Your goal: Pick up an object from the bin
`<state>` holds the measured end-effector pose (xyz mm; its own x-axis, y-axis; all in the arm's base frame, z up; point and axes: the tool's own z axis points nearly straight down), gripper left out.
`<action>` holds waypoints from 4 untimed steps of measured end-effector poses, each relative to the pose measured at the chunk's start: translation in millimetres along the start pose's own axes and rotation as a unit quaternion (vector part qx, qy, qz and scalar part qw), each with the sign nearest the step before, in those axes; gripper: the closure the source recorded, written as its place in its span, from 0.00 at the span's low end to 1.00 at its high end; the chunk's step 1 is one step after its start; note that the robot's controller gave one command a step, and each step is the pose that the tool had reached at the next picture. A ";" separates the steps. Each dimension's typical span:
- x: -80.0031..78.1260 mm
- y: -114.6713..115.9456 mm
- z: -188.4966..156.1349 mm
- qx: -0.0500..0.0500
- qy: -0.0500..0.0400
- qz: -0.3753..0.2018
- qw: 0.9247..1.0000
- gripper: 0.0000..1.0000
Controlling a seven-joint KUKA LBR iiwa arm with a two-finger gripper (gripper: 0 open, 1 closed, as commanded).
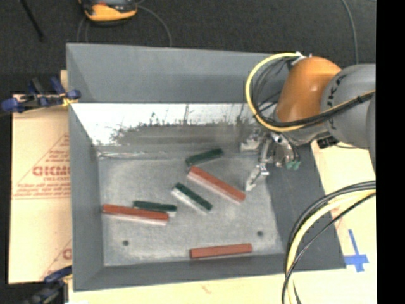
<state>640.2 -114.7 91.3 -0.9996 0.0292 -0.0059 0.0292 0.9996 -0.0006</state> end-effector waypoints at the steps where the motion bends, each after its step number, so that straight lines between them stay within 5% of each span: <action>1: 62.8 -5.3 11.1 -0.002 0.004 0.099 0.995 1.00; 4: 71.5 -4.4 -5.5 0.000 0.004 0.088 0.996 1.00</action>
Offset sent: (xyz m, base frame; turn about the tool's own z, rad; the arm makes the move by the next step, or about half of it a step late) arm 0.0000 0.0000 0.0000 0.0000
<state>568.6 -117.0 96.4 -0.9791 0.2033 0.0016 0.2033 0.9791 -0.0007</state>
